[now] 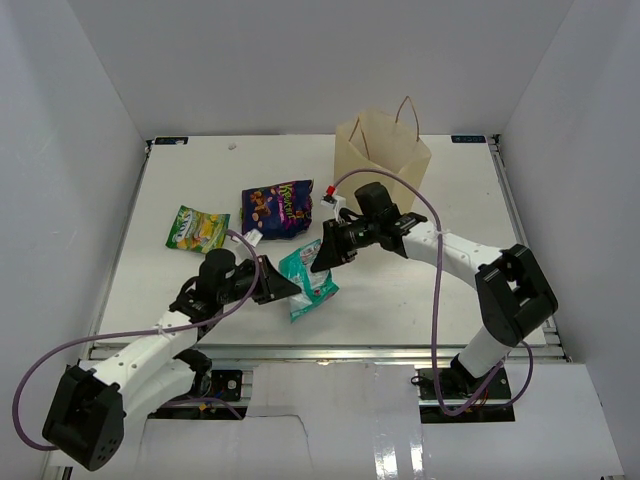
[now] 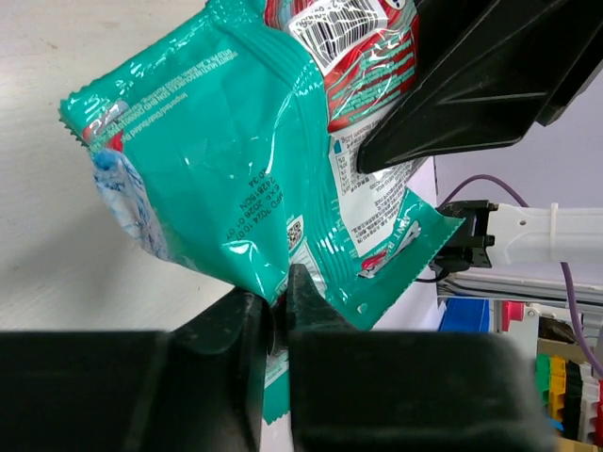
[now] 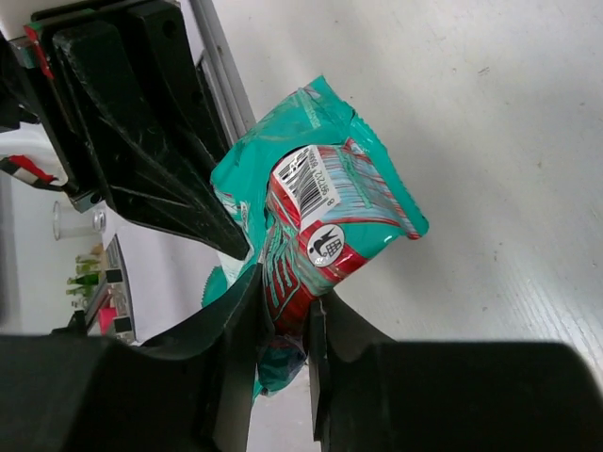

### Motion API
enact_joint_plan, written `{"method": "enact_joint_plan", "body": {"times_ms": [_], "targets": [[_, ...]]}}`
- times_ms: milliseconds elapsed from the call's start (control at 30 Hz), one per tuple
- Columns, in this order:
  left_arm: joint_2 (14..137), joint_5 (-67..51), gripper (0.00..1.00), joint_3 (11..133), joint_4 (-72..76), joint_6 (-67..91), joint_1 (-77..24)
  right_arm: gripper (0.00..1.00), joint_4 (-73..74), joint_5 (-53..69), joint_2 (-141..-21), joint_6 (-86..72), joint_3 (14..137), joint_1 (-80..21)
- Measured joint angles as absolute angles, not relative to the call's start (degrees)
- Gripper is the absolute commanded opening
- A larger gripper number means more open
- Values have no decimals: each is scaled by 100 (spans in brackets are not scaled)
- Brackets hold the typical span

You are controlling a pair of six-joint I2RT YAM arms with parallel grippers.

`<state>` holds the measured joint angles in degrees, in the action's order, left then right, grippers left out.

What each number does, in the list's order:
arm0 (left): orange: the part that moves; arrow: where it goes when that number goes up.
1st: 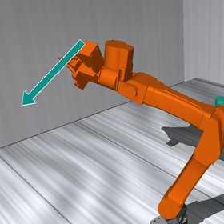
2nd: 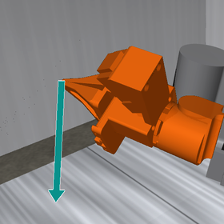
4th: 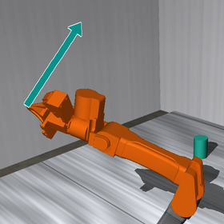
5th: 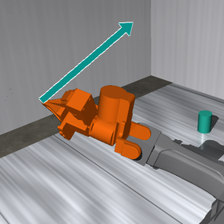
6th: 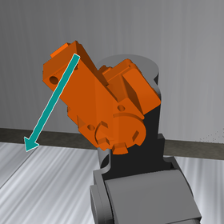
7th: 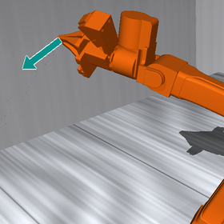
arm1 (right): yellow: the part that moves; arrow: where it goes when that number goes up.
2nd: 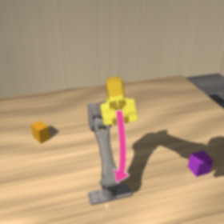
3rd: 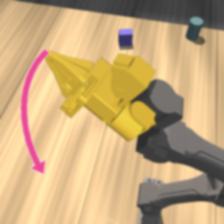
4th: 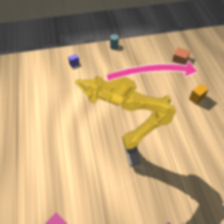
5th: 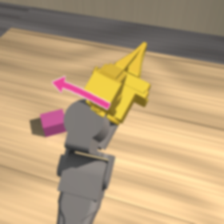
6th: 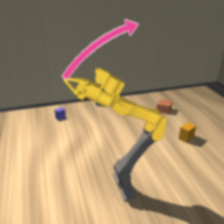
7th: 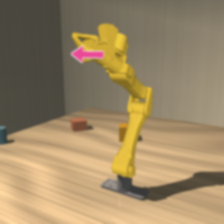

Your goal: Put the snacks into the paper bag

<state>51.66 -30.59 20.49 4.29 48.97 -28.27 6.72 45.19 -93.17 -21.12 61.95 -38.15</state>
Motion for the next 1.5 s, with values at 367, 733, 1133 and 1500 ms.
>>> {"method": "enact_joint_plan", "body": {"times_ms": [367, 733, 1133, 1500], "targets": [[3824, -2104, 79, 2606, -707, 4598, -2849, 8, 1710, 5175, -9174, 115, 7371, -3616], [3269, -333, 87, 3361, -2265, 4381, -2849, 8, 2556, 4790, -8779, 1647, 10503, -2355], [3684, 263, 87, 3363, -2847, 4353, -2849, 8, 1929, 3277, -9041, 1503, 11677, -1376], [3599, 567, 87, 3409, -3035, 4552, -2847, 12, 1804, 2530, -9675, 2191, 10514, -1347]]}}
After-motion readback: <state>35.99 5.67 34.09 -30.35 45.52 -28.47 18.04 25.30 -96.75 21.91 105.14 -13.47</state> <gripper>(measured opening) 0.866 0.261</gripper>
